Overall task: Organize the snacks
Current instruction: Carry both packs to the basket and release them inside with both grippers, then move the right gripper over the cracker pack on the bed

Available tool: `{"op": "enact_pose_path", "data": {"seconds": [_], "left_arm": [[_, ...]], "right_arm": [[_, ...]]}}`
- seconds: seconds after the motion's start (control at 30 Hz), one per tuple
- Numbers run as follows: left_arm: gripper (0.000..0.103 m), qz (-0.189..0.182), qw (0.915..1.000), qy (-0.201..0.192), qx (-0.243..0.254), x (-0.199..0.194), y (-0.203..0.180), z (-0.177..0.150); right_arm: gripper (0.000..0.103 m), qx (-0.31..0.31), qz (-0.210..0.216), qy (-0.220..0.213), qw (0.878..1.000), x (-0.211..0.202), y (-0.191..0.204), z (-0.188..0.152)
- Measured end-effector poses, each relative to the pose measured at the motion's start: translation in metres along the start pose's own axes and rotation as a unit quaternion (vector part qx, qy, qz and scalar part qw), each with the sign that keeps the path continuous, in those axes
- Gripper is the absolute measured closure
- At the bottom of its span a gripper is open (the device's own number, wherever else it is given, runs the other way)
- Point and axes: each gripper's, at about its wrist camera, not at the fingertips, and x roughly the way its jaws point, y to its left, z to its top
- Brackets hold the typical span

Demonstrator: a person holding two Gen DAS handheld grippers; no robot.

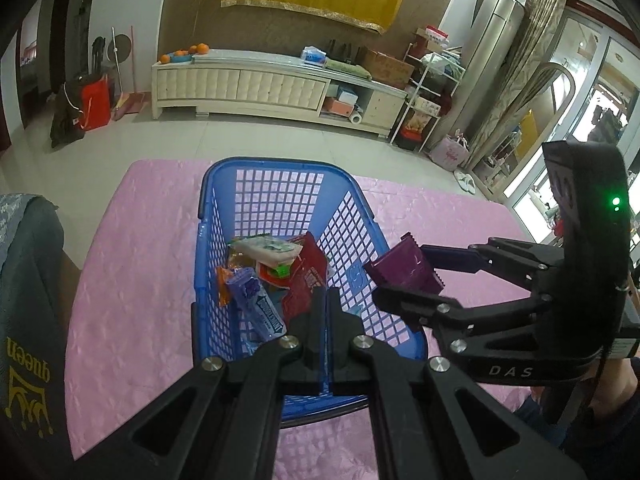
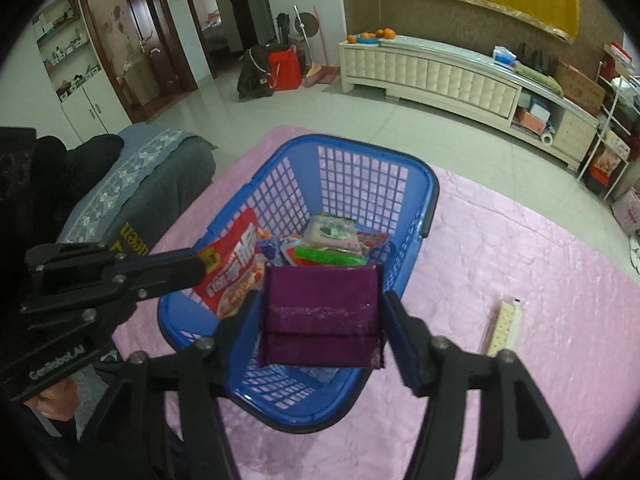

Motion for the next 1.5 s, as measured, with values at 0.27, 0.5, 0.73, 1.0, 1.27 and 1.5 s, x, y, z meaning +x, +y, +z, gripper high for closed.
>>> {"op": "enact_pose_path", "data": {"seconds": [0.27,0.5,0.73,1.0,1.27,1.5], "left_arm": [[0.103,0.006,0.9999,0.009,0.008,0.002,-0.010,-0.003],[0.103,0.017,0.9994,0.017,0.024,0.006,-0.025,-0.007],[0.093,0.049,0.9978,0.034,0.030,0.016,-0.029,-0.006],[0.043,0.081,0.9944,0.024,0.063,-0.001,-0.047,-0.006],[0.030,0.093,0.9931,-0.003,0.071,-0.025,-0.064,-0.003],[0.029,0.101,0.9914,-0.007,0.084,-0.032,-0.083,0.004]], "right_arm": [[0.000,0.022,-0.018,-0.017,0.999,-0.009,-0.018,-0.010],[0.000,0.036,-0.037,-0.011,0.999,-0.020,-0.034,-0.022],[0.000,0.042,-0.047,-0.023,0.998,-0.035,-0.043,-0.029],[0.000,0.100,-0.071,-0.067,0.990,-0.069,-0.063,-0.035],[0.000,0.125,-0.078,-0.080,0.986,-0.097,-0.073,-0.048],[0.000,0.135,-0.079,-0.084,0.984,-0.108,-0.078,-0.047]]}}
